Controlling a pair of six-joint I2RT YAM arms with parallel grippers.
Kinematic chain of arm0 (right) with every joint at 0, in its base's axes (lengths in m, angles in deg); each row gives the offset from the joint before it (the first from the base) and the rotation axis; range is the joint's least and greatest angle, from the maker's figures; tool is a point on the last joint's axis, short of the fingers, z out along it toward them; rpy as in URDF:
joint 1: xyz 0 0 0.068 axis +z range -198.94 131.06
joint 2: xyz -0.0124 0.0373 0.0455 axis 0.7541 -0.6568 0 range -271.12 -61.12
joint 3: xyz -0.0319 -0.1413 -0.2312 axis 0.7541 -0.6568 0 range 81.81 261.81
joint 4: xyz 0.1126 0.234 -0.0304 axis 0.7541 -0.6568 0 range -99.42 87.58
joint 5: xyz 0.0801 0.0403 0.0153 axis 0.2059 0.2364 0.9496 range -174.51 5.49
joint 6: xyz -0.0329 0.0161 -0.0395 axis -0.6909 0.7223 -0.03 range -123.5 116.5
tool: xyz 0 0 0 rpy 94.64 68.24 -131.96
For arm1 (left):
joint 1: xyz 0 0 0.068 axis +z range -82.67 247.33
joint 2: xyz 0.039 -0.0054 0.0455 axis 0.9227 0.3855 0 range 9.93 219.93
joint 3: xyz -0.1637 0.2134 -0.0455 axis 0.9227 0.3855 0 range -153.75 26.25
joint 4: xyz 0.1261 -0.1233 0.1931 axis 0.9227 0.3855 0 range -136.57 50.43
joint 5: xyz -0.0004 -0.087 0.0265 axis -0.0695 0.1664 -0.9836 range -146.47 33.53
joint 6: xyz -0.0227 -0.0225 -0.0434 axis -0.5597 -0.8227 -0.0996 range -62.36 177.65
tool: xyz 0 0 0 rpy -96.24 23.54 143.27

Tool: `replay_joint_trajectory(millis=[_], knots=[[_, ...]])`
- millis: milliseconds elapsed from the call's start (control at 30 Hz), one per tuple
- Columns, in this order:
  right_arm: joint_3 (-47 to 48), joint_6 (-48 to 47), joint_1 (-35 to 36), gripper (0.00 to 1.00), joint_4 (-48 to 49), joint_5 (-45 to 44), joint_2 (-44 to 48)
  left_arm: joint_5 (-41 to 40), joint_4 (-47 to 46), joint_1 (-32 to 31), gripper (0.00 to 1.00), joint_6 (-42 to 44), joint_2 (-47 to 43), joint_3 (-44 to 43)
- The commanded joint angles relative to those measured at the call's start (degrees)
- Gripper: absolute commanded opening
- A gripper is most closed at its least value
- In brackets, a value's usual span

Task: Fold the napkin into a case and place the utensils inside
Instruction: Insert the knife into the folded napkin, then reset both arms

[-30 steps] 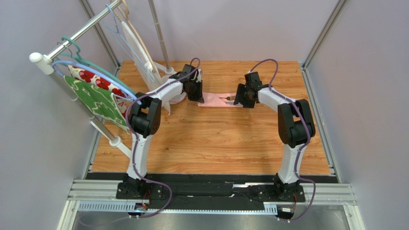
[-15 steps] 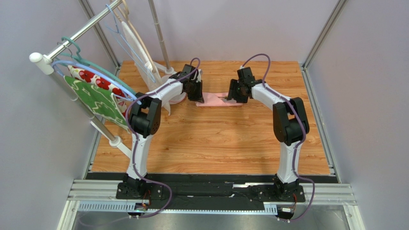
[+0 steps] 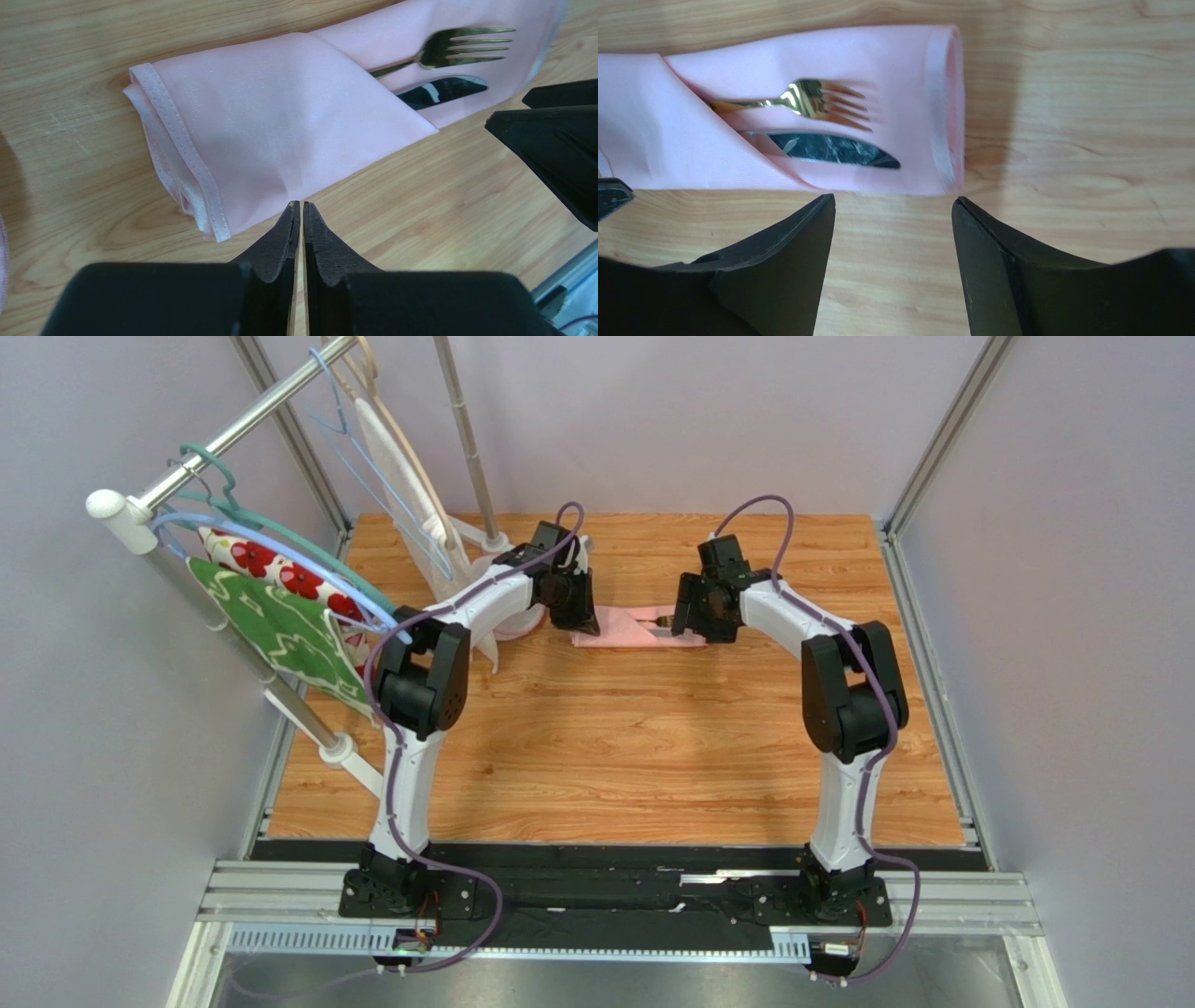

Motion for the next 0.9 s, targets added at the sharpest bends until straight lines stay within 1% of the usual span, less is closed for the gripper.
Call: replay_joint_trajectory(millis=[0,100,133,200,233,267,300,333,367,400,433,467,500,533,567,600,667,700,733,767,800,833,867], knots=[[-2.29,-2.89,-0.64,0.68,-1.99,-3.96,11.49,4.21,-1.89,-0.22,0.16,-1.37,-8.20,-0.17],[-7.64,-3.42,-0.56,0.69,-2.96,-4.58,16.51,7.03,-3.65,-2.15,0.22,-2.07,-13.12,3.08],[-12.10,-3.42,-0.56,0.70,-2.52,-3.62,20.01,8.16,-5.48,-2.77,0.22,-2.34,-16.53,5.96],[-17.12,-2.72,-0.20,0.71,-1.91,-1.26,24.07,9.57,-7.59,-4.87,0.24,-2.87,-20.23,9.40],[-19.50,-2.28,0.06,0.71,-0.95,-1.15,28.53,10.36,-9.78,-7.58,0.24,-2.96,-24.34,13.07],[-24.48,-1.76,0.84,0.72,-0.50,-1.15,30.84,10.37,-10.76,-9.00,0.25,-2.96,-26.47,15.03],[-26.71,-1.05,1.46,0.77,0.20,0.59,33.12,10.20,-13.21,-10.49,0.25,-3.13,-28.75,19.22],[-28.65,-0.52,2.68,0.79,0.38,1.04,38.19,10.37,-15.23,-14.08,0.26,-3.22,-33.74,21.61],[-33.02,-0.08,3.22,0.80,0.64,1.65,40.50,10.46,-16.99,-15.68,0.27,-3.57,-36.22,24.07],[-34.89,0.44,3.83,0.84,1.43,3.14,43.40,9.94,-20.06,-17.61,0.27,-3.75,-38.86,28.80],[-36.91,1.75,4.88,0.90,1.70,3.50,45.95,9.50,-21.39,-20.93,0.27,-3.92,-43.76,31.11],[-40.15,2.11,5.76,0.97,1.96,3.59,51.37,8.62,-22.36,-22.88,0.28,-3.66,-46.33,33.22],[-41.83,2.20,6.73,1.00,2.23,3.07,53.95,7.13,-24.11,-24.38,0.28,-3.23,-51.14,36.98],[-43.15,3.25,7.96,1.00,2.23,2.72,56.41,6.42,-25.17,-25.87,0.28,-2.87,-53.54,38.93],[-44.39,3.87,8.32,1.00,2.32,2.98,61.48,5.55,-26.14,-28.41,0.29,-2.61,-56.09,40.87],[-46.40,4.31,8.41,1.00,2.06,3.50,63.45,4.15,-27.98,-29.31,0.29,-2.61,-61.07,44.63],[-47.56,5.54,8.67,1.00,1.62,4.73,69.32,3.61,-29.75,-30.28,0.31,-2.95,-66.02,48.51],[-49.04,5.89,8.67,1.00,1.96,6.30,71.62,2.82,-30.19,-30.28,0.32,-2.96,-70.83,51.92],[-50.45,6.33,8.76,1.00,2.83,7.28,73.55,2.55,-30.19,-30.28,0.33,-2.61,-73.05,53.44],[-51.68,6.42,8.76,1.00,3.97,9.03,77.75,2.46,-31.59,-30.28,0.34,-2.26,-75.16,54.76],[-54.04,6.69,8.85,1.00,6.16,9.65,79.36,2.46,-31.69,-30.28,0.34,-2.08,-78.58,56.86],[-54.76,6.77,8.85,1.00,7.40,10.62,80.59,2.37,-31.34,-30.28,0.35,-1.30,-80.18,57.49],[-54.94,7.38,8.94,1.00,7.76,11.32,81.91,2.29,-30.90,-30.28,0.41,-1.20,-81.67,58.71]])
